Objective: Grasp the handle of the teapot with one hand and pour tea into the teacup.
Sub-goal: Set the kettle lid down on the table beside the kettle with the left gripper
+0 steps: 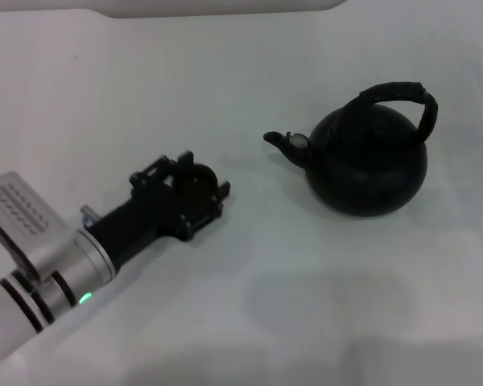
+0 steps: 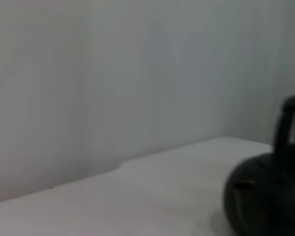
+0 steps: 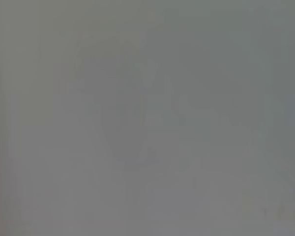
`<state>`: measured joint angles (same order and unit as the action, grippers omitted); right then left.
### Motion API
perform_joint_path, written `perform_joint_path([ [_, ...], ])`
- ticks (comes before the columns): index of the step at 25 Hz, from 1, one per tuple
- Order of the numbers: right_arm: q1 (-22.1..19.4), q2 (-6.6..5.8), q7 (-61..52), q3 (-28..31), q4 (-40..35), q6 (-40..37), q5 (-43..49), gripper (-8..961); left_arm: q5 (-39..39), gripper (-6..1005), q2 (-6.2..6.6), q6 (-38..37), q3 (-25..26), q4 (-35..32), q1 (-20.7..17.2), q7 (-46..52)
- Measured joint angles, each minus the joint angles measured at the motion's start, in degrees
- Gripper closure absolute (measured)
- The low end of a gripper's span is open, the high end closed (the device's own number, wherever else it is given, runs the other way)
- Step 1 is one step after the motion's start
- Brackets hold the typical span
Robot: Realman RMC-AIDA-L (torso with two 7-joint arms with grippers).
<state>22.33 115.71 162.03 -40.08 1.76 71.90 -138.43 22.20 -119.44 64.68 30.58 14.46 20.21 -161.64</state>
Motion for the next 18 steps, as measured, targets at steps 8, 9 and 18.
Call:
perform_joint_path([
  [8,0.0,0.04,-0.22,0.0,-0.02,0.0,0.0,304,-1.39,304,-0.03,-0.13,0.0,-0.02,-0.88,-0.01],
  [9,0.0,0.04,-0.24,0.0,0.05,0.0,0.0,304,-1.4,304,-0.03,-0.3,0.0,-0.03,-0.95,-0.01],
  [18,0.0,0.04,-0.31,0.0,0.32,0.08,0.0,304,-1.1,304,0.0,-3.41,0.0,0.06,-1.31,-0.02],
])
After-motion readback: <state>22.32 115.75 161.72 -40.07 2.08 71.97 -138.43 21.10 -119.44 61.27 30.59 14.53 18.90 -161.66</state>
